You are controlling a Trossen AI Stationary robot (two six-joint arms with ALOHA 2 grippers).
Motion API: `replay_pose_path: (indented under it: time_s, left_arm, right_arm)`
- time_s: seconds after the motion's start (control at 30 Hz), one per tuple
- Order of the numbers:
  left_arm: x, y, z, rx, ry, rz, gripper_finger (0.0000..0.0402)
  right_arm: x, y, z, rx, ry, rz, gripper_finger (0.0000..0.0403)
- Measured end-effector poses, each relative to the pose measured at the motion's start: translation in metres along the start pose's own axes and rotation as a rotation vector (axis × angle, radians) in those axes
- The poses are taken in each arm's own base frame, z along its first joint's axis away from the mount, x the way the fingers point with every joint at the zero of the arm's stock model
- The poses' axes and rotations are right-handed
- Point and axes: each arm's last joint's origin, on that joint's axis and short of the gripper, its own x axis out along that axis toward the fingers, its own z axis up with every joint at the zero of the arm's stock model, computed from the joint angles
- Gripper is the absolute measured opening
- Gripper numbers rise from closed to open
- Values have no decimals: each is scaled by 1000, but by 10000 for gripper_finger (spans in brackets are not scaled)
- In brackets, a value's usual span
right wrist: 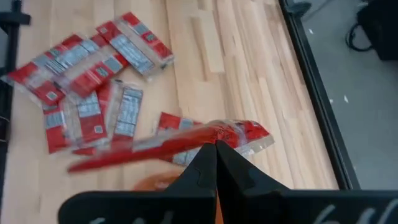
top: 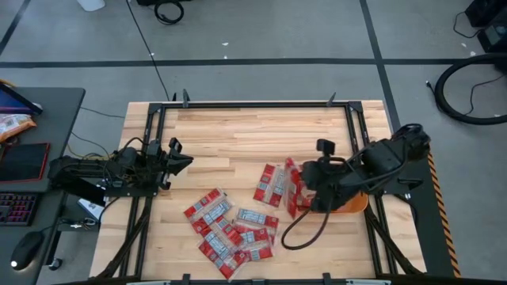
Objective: Sort popcorn bags into baskets
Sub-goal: Put the popcorn bag into the orange bin
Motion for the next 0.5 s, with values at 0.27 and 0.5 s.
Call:
replay_pose_path:
  time_s: [0.27,0.5]
  left_arm:
    - [0,0,0,0,0,0,36]
    - [0,0,0,0,0,0,36]
  right_arm:
    - [3,-13,-58,9,91,-31,1]
    - [-1,-31,-111,70,103,-30,1]
